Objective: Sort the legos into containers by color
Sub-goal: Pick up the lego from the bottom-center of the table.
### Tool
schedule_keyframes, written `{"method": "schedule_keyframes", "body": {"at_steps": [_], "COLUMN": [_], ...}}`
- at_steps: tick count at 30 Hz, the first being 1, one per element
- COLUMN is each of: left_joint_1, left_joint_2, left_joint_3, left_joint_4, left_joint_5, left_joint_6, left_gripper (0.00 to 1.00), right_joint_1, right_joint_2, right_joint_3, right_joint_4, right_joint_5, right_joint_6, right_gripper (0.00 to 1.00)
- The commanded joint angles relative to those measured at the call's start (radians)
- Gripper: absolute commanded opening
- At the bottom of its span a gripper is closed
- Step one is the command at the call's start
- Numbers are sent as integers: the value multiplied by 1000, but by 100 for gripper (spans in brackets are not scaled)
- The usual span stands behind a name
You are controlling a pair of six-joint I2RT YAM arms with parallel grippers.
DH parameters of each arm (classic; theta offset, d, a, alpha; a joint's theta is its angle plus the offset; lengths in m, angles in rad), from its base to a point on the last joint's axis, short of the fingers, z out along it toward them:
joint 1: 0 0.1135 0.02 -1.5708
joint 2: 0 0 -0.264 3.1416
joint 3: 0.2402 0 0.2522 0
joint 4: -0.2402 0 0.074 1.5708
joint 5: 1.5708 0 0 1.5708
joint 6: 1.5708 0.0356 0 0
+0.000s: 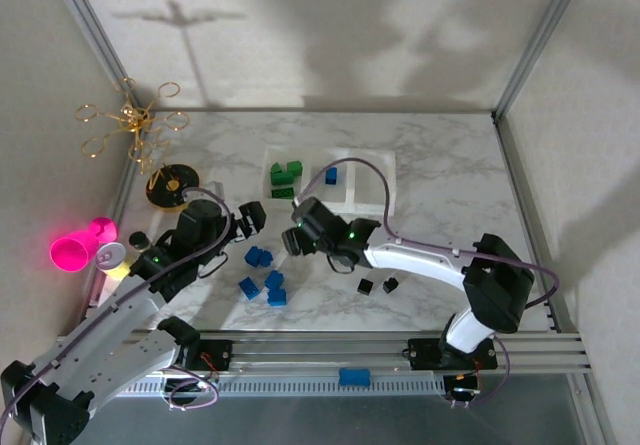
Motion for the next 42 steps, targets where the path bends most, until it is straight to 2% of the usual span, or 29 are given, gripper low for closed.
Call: {"method": "schedule_keyframes", "body": {"at_steps": [1, 9, 17, 24, 35, 42], "left_joint_1": [-5, -5, -6, -5, -6, -4], "left_joint_2": [-43, -121, -161, -158, -140, -130], "left_joint_3": [-37, -59, -74, -73, -74, -68], "left_joint_4": [-59, -138, -145, -145, -119, -111], "left_joint_5": [-46, -111, -128, -136, -117, -112], "left_joint_6": [-56, -89, -117, -118, -124, -123], "left_gripper": [100, 100, 100, 100, 100, 100], "right_joint_1": [90, 245, 296, 302, 293, 294], "right_joint_2": [-21, 76, 194, 248, 199, 212], "right_joint_3": [-51, -80, -36, -2, -54, -40], "right_joint_4": [6, 89, 89, 53, -8, 20], "right_joint_5": [20, 13, 8, 54, 94, 71], "right_joint_6": [98, 165, 205, 233, 234, 230], "right_gripper": [74, 82, 89, 92, 71, 49]}}
